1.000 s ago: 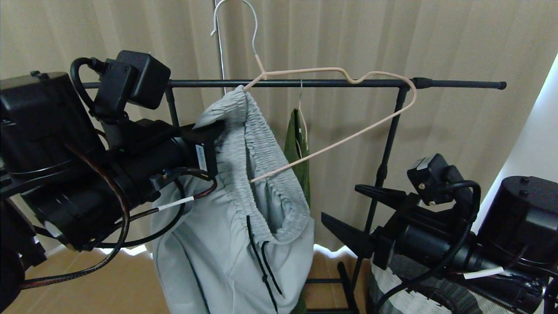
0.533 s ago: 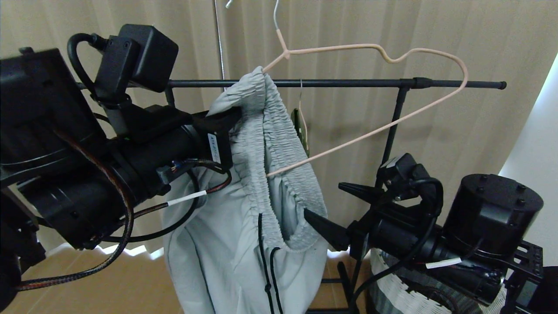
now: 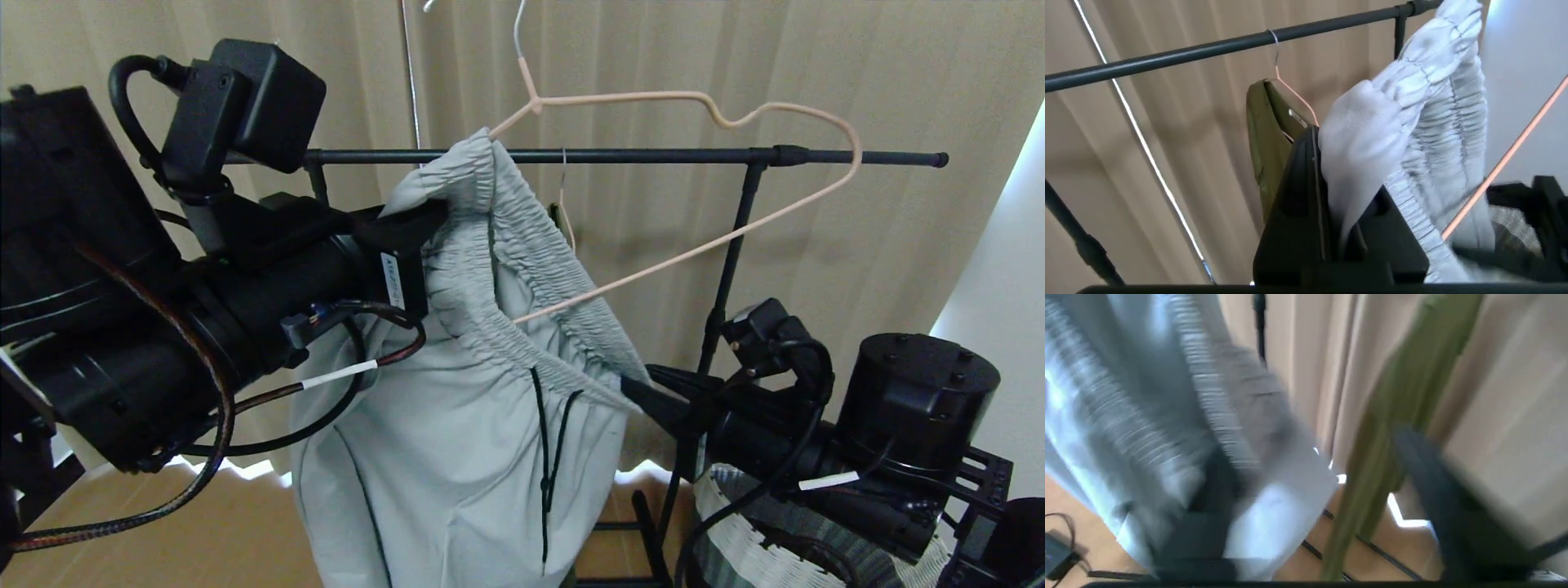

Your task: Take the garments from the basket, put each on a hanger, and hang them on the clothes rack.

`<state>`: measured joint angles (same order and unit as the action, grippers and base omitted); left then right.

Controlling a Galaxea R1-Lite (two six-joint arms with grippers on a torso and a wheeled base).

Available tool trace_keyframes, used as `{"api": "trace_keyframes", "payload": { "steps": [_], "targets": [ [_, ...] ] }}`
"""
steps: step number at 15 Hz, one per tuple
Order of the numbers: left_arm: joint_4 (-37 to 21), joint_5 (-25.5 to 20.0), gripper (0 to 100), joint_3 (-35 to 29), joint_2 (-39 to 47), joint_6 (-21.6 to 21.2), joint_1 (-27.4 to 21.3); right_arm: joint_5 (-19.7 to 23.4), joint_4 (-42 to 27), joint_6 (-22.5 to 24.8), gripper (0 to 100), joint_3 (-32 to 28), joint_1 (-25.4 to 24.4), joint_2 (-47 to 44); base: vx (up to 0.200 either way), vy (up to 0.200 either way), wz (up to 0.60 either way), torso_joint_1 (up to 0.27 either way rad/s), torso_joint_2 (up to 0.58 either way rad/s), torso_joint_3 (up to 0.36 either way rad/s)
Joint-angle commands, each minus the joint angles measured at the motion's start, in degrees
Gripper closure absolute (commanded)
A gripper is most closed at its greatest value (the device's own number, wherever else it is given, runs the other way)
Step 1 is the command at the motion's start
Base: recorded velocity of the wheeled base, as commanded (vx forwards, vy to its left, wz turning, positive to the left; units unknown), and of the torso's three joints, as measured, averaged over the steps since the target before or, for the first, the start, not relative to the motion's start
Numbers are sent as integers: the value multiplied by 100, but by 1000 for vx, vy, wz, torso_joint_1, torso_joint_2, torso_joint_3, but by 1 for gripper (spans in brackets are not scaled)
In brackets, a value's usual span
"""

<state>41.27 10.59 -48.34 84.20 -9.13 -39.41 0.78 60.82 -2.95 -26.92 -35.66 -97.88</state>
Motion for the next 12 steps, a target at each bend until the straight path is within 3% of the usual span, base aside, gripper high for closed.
{"api": "trace_keyframes", "payload": {
  "steps": [1, 4, 7, 12],
  "targets": [
    [13, 4, 100, 167, -44, -238, 144, -16, -17, 23, 100, 46, 428, 199, 0, 0, 0, 0, 0, 0],
    [75, -66, 100, 580, -141, -915, 364, -8, -17, 31, 100, -86, 1158, 260, 0, 0, 0, 0, 0, 0],
    [136, -216, 100, 1072, -317, -1513, 470, -8, -26, 31, 100, -376, 1588, 173, 0, 0, 0, 0, 0, 0],
    [136, -224, 100, 1538, -431, -2172, 900, 1, -123, 31, 100, -569, 1738, 181, 0, 0, 0, 0, 0, 0]
  ]
}}
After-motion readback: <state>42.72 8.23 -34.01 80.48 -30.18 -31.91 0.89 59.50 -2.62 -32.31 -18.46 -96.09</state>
